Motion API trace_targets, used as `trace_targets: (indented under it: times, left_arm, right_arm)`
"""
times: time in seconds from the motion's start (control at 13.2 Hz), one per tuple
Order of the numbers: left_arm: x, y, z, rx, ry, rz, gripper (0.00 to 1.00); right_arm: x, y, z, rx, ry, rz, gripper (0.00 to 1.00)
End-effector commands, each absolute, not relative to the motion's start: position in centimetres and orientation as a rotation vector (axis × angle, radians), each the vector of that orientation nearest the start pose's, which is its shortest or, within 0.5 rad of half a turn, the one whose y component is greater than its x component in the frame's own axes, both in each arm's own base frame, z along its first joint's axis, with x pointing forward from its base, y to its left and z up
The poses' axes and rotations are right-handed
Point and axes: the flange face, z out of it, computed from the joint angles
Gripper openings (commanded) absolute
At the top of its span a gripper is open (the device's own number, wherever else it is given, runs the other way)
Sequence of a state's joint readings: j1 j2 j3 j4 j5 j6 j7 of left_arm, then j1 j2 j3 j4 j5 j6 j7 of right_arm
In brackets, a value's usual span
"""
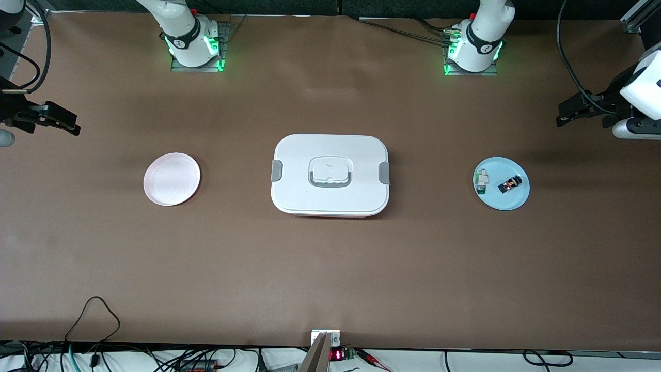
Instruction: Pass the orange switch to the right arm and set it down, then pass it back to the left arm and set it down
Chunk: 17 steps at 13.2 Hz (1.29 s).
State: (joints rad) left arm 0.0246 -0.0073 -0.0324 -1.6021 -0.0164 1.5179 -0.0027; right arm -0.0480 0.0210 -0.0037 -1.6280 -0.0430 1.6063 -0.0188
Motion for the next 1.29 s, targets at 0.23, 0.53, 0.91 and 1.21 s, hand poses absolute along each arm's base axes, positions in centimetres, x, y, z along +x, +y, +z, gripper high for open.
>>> trace_targets:
  times: [0.23, 0.53, 0.91, 1.21]
  left_arm:
    - [54.7, -0.3, 60.7, -3.133, -0.024, 0.168, 1.00]
    - [55.0, 1.7, 58.6, -3.122, -0.050, 0.269, 1.00]
    - [57.2, 5.4, 52.0, -3.089, -0.140, 0.457, 1.00]
    - [59.2, 9.3, 44.3, -3.070, -0.228, 0.609, 1.00]
  right_arm:
    - [56.1, -3.2, 59.5, -3.181, 0.046, 0.061, 1.00]
    - [56.1, -3.2, 59.5, -3.184, 0.043, 0.061, 1.00]
    - [56.1, -3.2, 59.5, -3.187, 0.041, 0.061, 1.00]
    - [56.1, -3.2, 59.4, -3.208, 0.037, 0.072, 1.00]
